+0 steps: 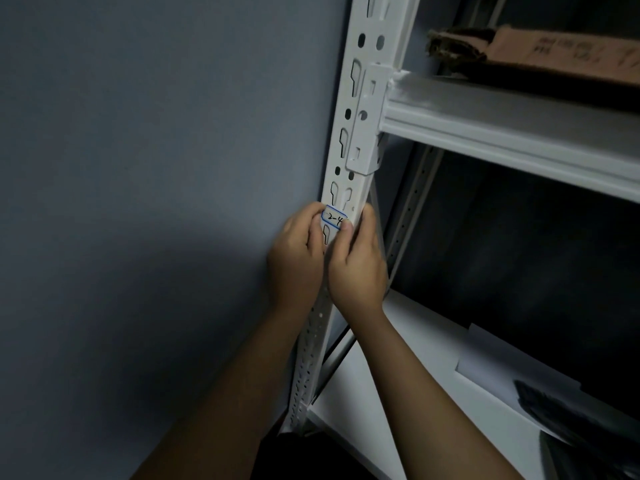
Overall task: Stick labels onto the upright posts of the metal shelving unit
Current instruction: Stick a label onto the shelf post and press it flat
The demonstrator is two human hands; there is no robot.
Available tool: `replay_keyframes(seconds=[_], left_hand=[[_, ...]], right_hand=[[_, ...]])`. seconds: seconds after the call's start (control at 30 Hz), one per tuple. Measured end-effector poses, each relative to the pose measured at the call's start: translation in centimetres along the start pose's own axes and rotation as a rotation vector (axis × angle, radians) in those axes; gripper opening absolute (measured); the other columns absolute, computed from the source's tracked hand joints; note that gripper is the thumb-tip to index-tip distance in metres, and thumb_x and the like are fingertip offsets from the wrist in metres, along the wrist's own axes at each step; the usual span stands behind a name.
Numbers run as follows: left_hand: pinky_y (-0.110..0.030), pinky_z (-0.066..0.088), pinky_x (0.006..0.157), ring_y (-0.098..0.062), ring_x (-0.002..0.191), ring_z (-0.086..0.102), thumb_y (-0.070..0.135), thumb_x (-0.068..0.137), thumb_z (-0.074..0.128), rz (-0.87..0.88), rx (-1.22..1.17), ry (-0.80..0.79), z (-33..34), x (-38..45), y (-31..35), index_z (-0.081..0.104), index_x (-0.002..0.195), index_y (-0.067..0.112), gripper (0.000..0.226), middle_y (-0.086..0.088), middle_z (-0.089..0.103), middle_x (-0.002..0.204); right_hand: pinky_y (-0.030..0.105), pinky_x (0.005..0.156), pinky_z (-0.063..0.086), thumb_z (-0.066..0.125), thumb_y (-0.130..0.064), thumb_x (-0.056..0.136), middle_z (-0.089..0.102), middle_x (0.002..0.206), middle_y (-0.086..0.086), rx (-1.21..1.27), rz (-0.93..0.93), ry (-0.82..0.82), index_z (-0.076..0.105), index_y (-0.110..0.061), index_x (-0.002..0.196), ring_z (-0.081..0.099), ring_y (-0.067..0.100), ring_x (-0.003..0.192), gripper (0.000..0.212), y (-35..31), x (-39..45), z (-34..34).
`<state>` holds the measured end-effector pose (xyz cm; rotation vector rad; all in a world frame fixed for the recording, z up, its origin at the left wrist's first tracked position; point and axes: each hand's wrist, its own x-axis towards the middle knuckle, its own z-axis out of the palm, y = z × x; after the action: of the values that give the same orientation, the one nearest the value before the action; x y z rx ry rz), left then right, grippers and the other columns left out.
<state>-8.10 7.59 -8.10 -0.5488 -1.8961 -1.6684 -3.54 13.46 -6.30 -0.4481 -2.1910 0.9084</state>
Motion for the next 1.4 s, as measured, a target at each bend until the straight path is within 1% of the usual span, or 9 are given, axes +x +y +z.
replay_keyframes(seconds=[0.27,0.43,0.57,0.73,0.9,1.03,1.2,1.27,1.4], left_hand=[[-0.037,0.059,0.07,-0.015,0.097,0.065,0.021,0.098,0.045,0.02,0.069,0.009,-0.1,0.0,0.0,0.064,0.112,0.01,0.026,-0.005,0.065,0.111],[-0.01,0.049,0.069,-0.014,0.089,0.065,0.017,0.096,0.052,0.033,0.093,-0.051,-0.4,0.4,0.9,0.063,0.106,0.009,0.017,-0.005,0.067,0.102],[-0.019,0.045,0.064,-0.022,0.078,0.063,0.015,0.097,0.05,0.033,0.161,-0.052,-0.5,0.5,0.8,0.065,0.1,0.007,0.017,-0.006,0.066,0.096],[-0.04,0.056,0.068,-0.022,0.079,0.065,0.02,0.098,0.046,0.026,0.114,-0.036,-0.3,0.3,0.4,0.063,0.102,0.01,0.02,-0.004,0.067,0.099],[-0.04,0.056,0.072,-0.021,0.087,0.066,0.023,0.098,0.044,0.027,0.119,-0.03,-0.3,0.1,0.2,0.061,0.117,0.011,0.028,-0.005,0.067,0.107],[-0.04,0.056,0.073,-0.021,0.085,0.066,0.02,0.097,0.048,0.022,0.099,-0.026,-0.4,0.1,0.4,0.063,0.114,0.011,0.024,-0.005,0.067,0.105],[-0.042,0.056,0.071,-0.02,0.086,0.065,0.023,0.097,0.048,0.017,0.089,-0.084,-0.5,0.5,0.4,0.061,0.11,0.013,0.021,-0.004,0.067,0.102],[-0.038,0.057,0.07,-0.019,0.086,0.065,0.021,0.097,0.048,0.023,0.102,-0.094,-0.7,0.5,0.6,0.061,0.107,0.011,0.019,-0.003,0.066,0.101],[-0.007,0.039,0.063,-0.016,0.078,0.059,0.014,0.096,0.05,0.086,0.235,-0.138,-1.2,0.5,1.0,0.062,0.095,0.006,0.014,-0.006,0.063,0.093]], right_hand=[[0.039,0.078,0.05,0.03,-0.035,0.102,0.051,0.137,0.002,-0.007,-0.024,0.016,0.027,-0.021,0.146,0.06,0.026,0.105,0.047,0.3,0.0,0.2],[0.043,0.08,0.05,0.032,-0.034,0.102,0.05,0.139,0.003,0.019,-0.008,0.017,0.028,-0.022,0.146,0.06,0.029,0.106,0.047,0.1,0.1,0.3],[0.037,0.079,0.045,0.031,-0.034,0.102,0.05,0.14,0.003,0.023,-0.001,-0.012,0.026,-0.022,0.147,0.058,0.03,0.109,0.048,0.2,0.1,0.0],[0.041,0.081,0.048,0.031,-0.034,0.101,0.05,0.138,0.003,0.027,-0.005,-0.02,0.026,-0.022,0.147,0.057,0.031,0.11,0.047,0.0,0.0,-0.2],[0.039,0.082,0.047,0.031,-0.034,0.102,0.049,0.14,0.003,0.018,-0.001,-0.026,0.024,-0.023,0.148,0.058,0.03,0.11,0.049,0.3,0.1,0.0],[0.045,0.079,0.052,0.03,-0.037,0.101,0.051,0.138,0.002,0.005,-0.017,-0.002,0.025,-0.023,0.147,0.061,0.029,0.103,0.047,0.3,0.0,0.3],[0.042,0.082,0.049,0.029,-0.036,0.102,0.05,0.138,0.002,0.005,0.002,0.002,0.024,-0.024,0.148,0.06,0.031,0.106,0.048,0.3,0.0,0.4],[0.045,0.083,0.05,0.03,-0.036,0.102,0.051,0.138,0.001,0.012,0.005,0.004,0.025,-0.024,0.147,0.059,0.03,0.106,0.048,0.2,0.0,0.4],[0.041,0.081,0.05,0.03,-0.036,0.101,0.053,0.135,-0.001,0.027,0.008,0.002,0.029,-0.024,0.144,0.06,0.027,0.105,0.044,0.1,0.0,0.3]])
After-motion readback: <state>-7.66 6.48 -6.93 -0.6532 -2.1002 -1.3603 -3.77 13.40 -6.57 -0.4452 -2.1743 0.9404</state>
